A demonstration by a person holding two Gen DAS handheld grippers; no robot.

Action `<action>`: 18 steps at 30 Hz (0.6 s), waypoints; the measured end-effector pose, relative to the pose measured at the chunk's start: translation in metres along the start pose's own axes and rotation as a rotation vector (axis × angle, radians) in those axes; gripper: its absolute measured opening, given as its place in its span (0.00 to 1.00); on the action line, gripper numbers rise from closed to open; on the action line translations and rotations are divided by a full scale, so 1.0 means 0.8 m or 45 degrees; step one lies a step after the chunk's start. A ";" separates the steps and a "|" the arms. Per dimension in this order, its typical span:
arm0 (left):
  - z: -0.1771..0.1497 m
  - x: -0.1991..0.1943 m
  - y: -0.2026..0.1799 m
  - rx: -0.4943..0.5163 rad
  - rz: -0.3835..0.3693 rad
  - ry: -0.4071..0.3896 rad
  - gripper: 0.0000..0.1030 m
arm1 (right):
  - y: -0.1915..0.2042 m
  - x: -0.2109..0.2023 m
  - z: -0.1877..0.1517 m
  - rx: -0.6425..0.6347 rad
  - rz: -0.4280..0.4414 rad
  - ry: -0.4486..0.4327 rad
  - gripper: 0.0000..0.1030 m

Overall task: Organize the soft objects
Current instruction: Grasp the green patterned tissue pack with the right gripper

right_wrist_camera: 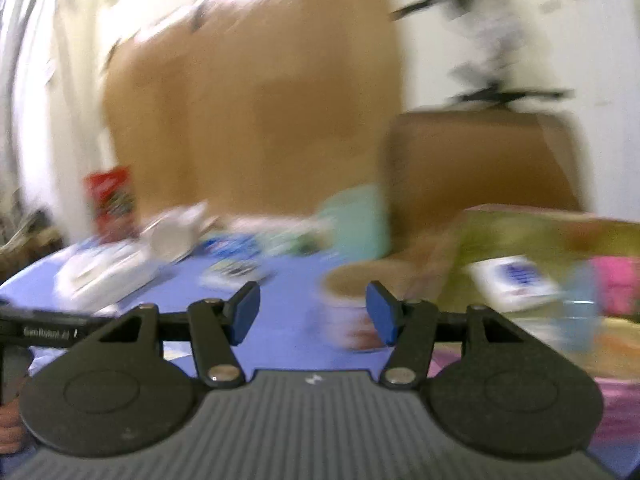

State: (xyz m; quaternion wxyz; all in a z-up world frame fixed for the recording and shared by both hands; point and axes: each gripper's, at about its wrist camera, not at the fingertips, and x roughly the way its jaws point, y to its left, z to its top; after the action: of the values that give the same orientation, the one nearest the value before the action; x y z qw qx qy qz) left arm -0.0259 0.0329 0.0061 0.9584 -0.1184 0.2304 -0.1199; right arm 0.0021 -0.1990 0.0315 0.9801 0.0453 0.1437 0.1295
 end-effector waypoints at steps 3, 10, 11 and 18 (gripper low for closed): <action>-0.001 -0.011 0.035 -0.146 -0.049 -0.083 0.67 | 0.033 0.068 0.016 -0.089 0.113 0.093 0.61; 0.003 -0.006 0.050 -0.244 -0.102 -0.093 0.69 | 0.092 0.264 0.049 -0.166 0.078 0.341 0.93; 0.002 -0.006 0.049 -0.236 -0.105 -0.091 0.69 | 0.095 0.285 0.050 -0.165 0.039 0.379 0.93; -0.002 -0.008 0.044 -0.207 -0.120 -0.095 0.73 | 0.088 0.311 0.035 -0.008 0.125 0.514 0.55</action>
State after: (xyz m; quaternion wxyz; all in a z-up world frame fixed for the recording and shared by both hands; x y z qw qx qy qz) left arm -0.0263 0.0674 -0.0026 0.9468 -0.2111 0.1976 -0.1412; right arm 0.2235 -0.0663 -0.0001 0.9240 0.0222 0.3344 0.1840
